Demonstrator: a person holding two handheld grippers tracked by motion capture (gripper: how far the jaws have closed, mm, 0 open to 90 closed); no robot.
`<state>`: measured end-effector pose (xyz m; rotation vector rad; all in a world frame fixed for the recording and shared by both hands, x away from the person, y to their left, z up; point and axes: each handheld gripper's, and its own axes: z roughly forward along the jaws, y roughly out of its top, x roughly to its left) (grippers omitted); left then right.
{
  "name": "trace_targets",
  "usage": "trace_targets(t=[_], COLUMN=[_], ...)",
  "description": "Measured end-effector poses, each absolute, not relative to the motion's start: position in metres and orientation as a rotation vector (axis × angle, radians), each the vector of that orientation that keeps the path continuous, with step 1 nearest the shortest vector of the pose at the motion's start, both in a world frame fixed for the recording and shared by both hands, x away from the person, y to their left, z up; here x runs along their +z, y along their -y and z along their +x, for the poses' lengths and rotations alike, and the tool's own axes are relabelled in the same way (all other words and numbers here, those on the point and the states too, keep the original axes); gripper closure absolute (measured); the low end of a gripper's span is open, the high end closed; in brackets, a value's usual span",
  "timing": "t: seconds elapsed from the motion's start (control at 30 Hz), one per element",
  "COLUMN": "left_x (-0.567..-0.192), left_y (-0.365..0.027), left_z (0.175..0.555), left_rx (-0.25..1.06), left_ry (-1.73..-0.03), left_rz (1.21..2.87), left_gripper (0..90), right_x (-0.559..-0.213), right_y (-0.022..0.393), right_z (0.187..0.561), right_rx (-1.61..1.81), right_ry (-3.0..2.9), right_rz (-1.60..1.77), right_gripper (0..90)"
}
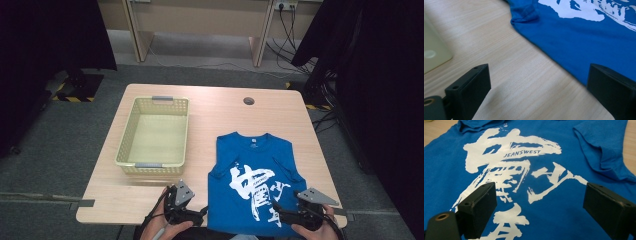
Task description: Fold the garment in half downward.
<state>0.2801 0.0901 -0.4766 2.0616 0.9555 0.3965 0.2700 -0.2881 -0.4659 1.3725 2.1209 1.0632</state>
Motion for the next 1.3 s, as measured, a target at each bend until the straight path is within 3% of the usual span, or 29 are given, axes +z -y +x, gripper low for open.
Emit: trace_targets(t=[1.3], left_x=[-0.467], left_y=[-0.039], left_z=[0.34], left_rx=[0.3], left_ry=[-0.941], left_rz=[2.039], left_gripper=[5.0], right_x=[-0.452], right_y=[0.309], right_z=[0.33], right_rx=[1.021], right_ry=[-2.05], right_rz=[1.421], right_gripper=[13.5])
